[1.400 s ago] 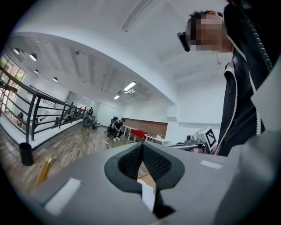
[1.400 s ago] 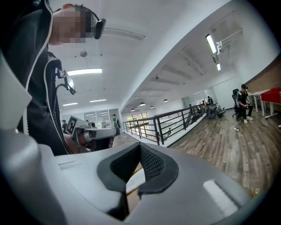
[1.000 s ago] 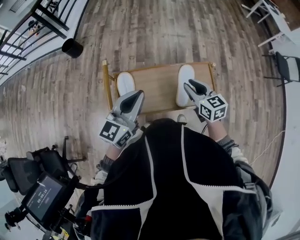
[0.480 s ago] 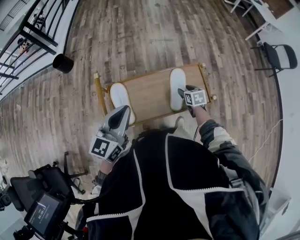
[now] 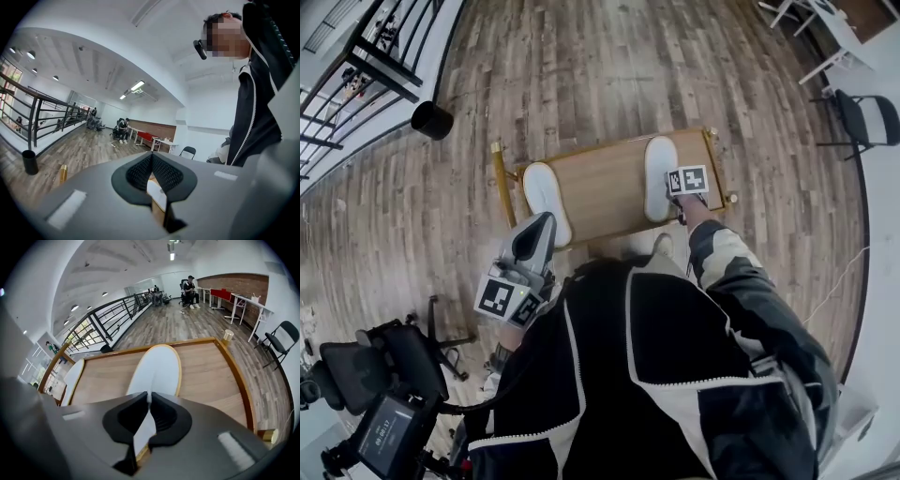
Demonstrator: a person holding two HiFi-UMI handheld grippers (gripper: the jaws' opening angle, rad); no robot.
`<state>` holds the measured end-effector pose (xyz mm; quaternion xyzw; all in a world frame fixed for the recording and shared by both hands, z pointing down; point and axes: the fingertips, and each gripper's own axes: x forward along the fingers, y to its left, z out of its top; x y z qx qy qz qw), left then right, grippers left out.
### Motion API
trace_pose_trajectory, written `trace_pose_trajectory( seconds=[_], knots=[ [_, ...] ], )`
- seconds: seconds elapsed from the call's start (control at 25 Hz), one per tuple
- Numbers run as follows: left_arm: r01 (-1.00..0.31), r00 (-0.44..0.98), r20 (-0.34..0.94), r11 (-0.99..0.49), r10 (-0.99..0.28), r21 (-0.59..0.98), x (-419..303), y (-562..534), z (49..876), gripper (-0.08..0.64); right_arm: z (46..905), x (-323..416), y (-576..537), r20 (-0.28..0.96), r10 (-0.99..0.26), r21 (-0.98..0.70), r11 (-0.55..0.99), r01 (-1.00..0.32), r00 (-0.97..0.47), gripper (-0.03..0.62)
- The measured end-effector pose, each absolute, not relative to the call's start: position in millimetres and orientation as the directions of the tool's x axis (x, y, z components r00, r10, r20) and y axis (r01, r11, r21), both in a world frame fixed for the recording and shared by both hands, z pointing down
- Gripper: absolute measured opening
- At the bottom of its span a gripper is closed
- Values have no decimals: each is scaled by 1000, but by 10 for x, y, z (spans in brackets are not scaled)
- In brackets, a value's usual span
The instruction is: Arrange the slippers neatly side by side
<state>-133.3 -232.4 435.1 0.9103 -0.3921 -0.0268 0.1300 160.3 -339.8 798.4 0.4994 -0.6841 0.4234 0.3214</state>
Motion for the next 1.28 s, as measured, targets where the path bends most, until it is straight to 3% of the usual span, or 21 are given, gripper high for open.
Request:
trace_pose_trajectory(
  seconds=[0.2, 0.76, 1.28],
  knots=[
    [-738, 666, 109, -631, -738, 239, -1399, -2343, 4473, 18, 7919, 1623, -3457, 847, -433, -279, 132, -951, -308, 21],
    [-728, 666, 58, -632, -744, 265, -1338, -2548, 4461, 18, 7487, 1360, -3482, 775, -505, -299, 236, -925, -380, 23],
    [-750, 649, 88, -617, -756, 239, -1310, -2583, 4522, 18, 6084, 682, -3400, 480, -641, -296, 524, -799, -598, 23]
  ],
)
